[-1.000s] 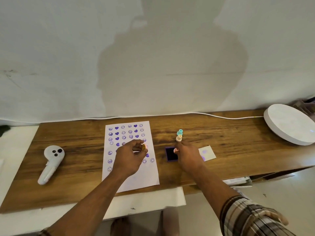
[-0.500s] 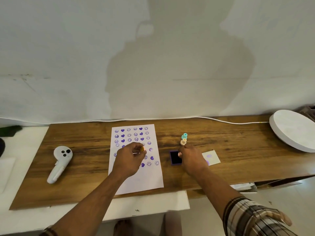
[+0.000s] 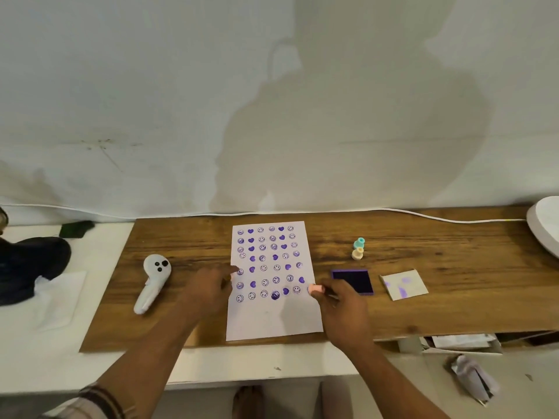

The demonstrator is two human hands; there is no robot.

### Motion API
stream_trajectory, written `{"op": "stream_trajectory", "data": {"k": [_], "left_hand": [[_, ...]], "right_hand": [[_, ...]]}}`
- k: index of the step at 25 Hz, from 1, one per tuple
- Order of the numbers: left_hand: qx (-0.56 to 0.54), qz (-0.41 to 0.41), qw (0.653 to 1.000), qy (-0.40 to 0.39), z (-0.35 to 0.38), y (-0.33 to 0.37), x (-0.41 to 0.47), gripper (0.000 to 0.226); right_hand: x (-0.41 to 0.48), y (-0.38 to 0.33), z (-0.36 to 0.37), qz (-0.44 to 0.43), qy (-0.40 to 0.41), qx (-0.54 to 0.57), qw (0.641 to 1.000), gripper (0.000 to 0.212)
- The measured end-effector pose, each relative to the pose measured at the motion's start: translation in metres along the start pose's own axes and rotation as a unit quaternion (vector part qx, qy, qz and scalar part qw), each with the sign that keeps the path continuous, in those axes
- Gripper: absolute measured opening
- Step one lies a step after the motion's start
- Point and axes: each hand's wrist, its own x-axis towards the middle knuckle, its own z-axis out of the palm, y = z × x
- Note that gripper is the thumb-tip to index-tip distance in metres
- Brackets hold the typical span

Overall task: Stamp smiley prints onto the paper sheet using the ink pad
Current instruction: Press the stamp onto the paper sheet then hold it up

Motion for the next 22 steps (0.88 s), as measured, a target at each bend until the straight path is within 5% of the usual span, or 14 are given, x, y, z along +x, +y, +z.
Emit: {"op": "stream_trajectory", "data": {"k": [8, 15, 22], "left_hand": [[0.063, 0.031, 0.997, 0.016, 0.029, 0.01, -0.02, 0.034], [0.093, 0.024, 0.995, 0.014, 0.041, 0.03, -0.021, 0.038], [0.138, -0.006, 0.99, 0.002, 0.046, 0.036, -0.001, 0.043]], "right_hand": [[0.002, -0.025, 0.047, -0.022, -0.025, 0.032, 0.999, 0.026], [-0.017, -0.026, 0.058, -0.032, -0.085, -0.078, 0.993, 0.036], [-0.024, -0.033, 0.077, -0.066, -0.143, -0.146, 0.977, 0.021]]}}
